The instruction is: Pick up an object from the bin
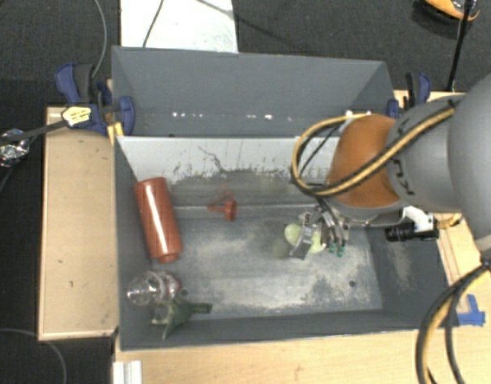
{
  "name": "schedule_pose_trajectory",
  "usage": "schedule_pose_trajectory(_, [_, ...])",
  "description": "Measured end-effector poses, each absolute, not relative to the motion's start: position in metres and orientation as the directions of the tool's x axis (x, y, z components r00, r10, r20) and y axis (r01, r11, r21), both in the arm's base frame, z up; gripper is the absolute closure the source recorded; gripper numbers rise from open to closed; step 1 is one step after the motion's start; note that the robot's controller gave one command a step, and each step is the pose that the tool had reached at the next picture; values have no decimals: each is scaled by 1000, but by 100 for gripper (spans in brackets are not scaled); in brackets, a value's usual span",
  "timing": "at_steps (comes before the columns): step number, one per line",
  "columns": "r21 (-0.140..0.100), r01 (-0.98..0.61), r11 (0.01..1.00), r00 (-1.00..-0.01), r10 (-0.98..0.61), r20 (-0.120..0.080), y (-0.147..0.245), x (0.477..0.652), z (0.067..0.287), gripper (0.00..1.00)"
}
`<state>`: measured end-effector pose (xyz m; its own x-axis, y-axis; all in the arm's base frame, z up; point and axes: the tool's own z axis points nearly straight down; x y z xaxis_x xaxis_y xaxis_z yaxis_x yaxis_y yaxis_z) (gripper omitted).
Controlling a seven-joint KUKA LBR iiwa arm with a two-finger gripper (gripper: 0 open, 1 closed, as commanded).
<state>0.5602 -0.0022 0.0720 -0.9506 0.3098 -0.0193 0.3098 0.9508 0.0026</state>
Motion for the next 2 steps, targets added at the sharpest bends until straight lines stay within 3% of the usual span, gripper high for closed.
schedule_pose_trajectory(1, [4,280,960,-960,280,-27,-5,569,116,100])
schedule_pose_trajectory(2, [3,280,960,-960,280,-22,-10,522,212,100])
